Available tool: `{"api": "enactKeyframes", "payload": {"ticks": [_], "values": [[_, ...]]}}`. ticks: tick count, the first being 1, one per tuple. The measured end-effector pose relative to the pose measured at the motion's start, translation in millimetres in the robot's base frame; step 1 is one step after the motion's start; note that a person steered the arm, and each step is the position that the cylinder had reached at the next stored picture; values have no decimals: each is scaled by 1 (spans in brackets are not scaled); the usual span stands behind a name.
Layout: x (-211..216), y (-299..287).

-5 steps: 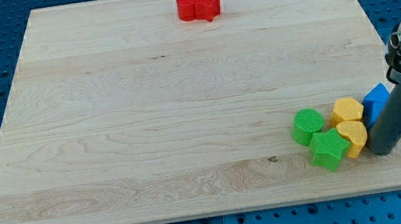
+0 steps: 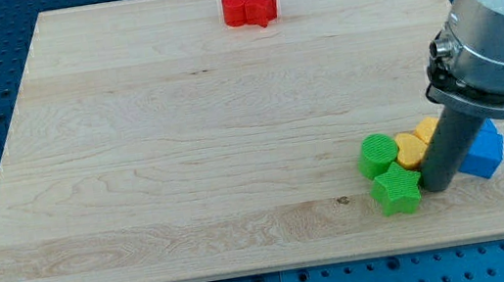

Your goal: Move the heart to the center

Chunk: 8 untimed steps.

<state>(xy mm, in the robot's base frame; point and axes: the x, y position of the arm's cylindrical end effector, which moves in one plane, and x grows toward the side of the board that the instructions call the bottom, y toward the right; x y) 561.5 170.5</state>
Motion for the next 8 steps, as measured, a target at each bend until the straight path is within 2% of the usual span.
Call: {"api": "enactKeyframes", "payload": {"ticks": [3,4,6,8], "values": [[-20,7],[-37,-21],[-42,-31],[-75,-80]]}}
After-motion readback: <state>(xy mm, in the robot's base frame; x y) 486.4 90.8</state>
